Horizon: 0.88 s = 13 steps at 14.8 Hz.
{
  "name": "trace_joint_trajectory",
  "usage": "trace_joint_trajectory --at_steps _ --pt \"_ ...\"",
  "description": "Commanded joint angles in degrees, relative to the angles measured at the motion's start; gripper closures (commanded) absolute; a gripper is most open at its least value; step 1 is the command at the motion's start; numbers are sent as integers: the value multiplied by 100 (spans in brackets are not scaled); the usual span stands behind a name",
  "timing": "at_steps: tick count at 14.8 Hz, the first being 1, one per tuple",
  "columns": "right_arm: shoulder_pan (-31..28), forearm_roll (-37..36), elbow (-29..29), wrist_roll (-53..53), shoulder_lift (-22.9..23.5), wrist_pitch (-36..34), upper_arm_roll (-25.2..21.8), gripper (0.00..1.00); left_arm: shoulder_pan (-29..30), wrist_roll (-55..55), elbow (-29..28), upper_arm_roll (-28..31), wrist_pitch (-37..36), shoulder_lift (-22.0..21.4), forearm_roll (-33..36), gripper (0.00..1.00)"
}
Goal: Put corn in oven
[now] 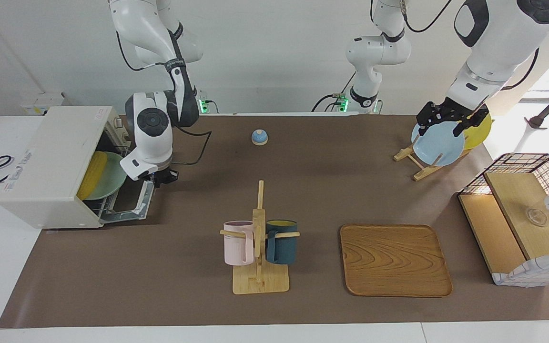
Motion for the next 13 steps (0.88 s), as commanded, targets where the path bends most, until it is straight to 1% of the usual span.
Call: trace_joint_trajectory --at_steps 1,5,8,11,13 --pt "-179 -283 467 -490 -72 -393 -77 100 51 48 -123 -38 71 -125 67 0" --pt "-257 -257 811 -1000 -257 -1052 -121 100 42 48 -123 -38 71 -125 67 0" --pt "-495 -222 811 -1439 -450 -1220 -112 100 42 48 -123 -38 71 -125 67 0" --pt "-714 -11 811 -1809 -582 -1326 -121 100 51 48 -123 -38 71 -125 76 0" --pt "-777 -2 811 -1941 -670 -1370 -121 100 51 48 -123 -38 71 -125 67 0"
